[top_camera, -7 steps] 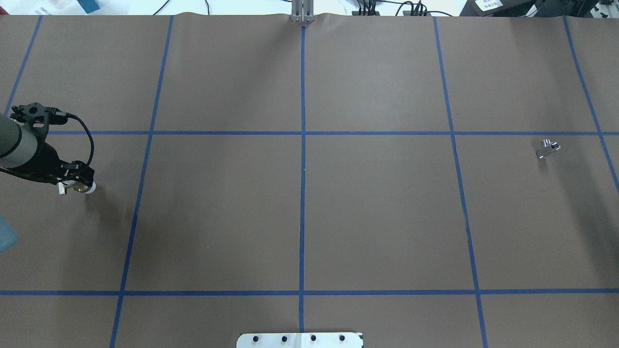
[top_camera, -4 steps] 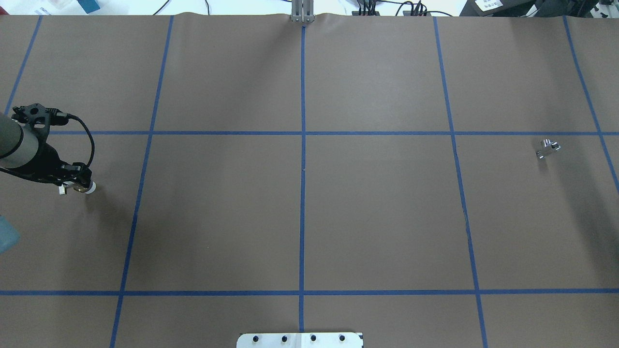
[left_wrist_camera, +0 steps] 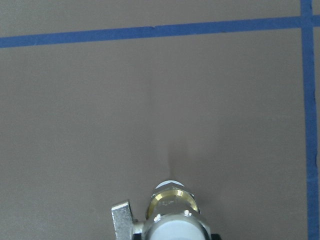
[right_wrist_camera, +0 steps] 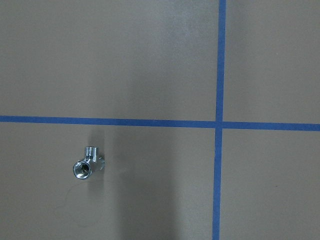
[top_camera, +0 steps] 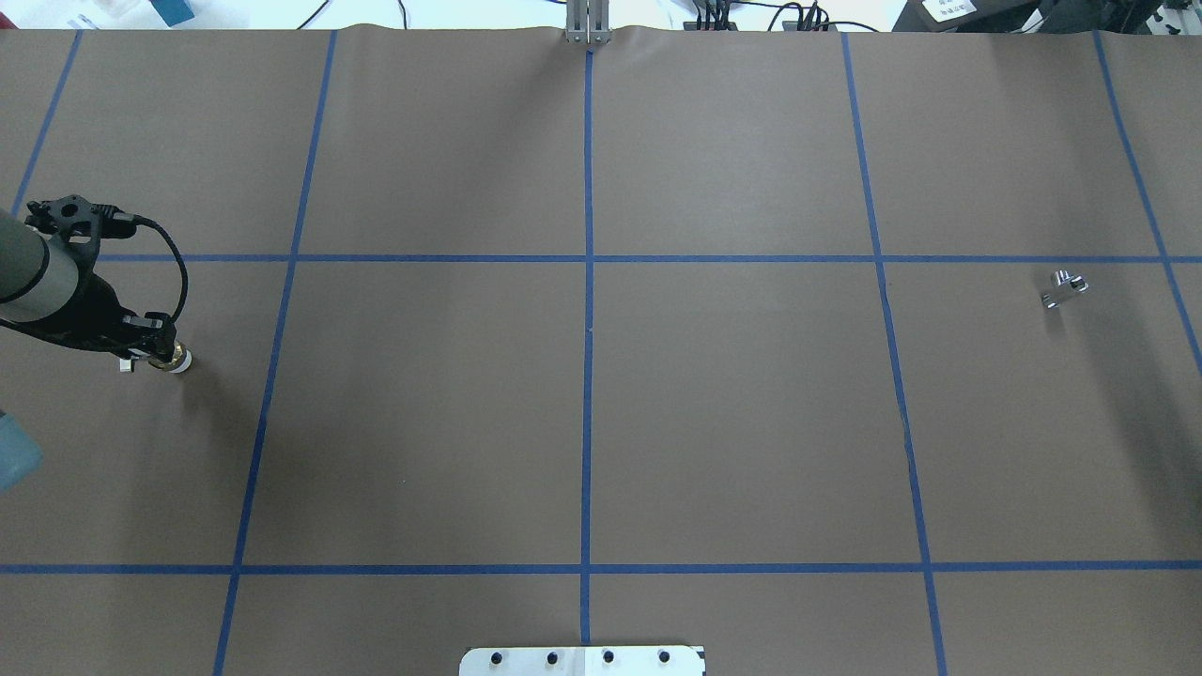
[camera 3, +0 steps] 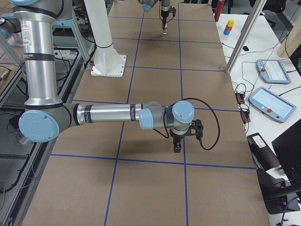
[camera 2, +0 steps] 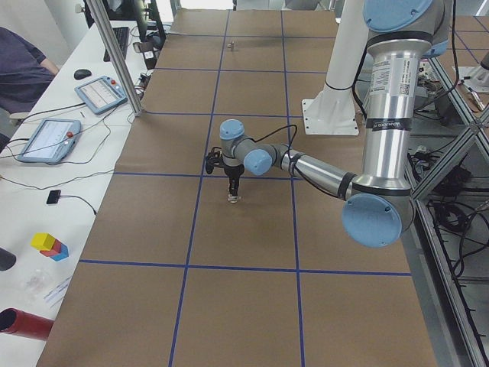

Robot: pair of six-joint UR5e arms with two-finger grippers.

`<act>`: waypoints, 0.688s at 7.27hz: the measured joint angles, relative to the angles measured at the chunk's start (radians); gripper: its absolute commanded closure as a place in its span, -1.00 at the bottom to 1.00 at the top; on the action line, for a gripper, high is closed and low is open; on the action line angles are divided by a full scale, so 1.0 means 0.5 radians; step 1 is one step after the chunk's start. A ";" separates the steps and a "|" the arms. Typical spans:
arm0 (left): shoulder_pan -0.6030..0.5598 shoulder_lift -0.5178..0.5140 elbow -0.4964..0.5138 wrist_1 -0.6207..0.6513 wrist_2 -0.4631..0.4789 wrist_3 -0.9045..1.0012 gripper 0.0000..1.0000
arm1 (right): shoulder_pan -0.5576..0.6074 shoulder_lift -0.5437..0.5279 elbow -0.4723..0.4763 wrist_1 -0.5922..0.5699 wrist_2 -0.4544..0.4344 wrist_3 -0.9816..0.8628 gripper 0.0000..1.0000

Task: Assemble PPR valve and pipe with both arms
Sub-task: 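Lift the valve with the left gripper and carry it toward the table center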

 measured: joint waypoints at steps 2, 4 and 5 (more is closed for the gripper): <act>-0.005 -0.277 -0.131 0.492 0.007 0.001 1.00 | 0.000 0.003 0.008 0.000 -0.003 0.000 -0.98; -0.001 -0.677 -0.112 0.845 0.007 -0.022 1.00 | 0.000 0.012 0.012 -0.001 -0.010 0.009 -0.98; 0.011 -0.884 -0.023 0.912 0.004 -0.100 1.00 | 0.000 0.017 0.014 -0.002 -0.015 0.015 -0.98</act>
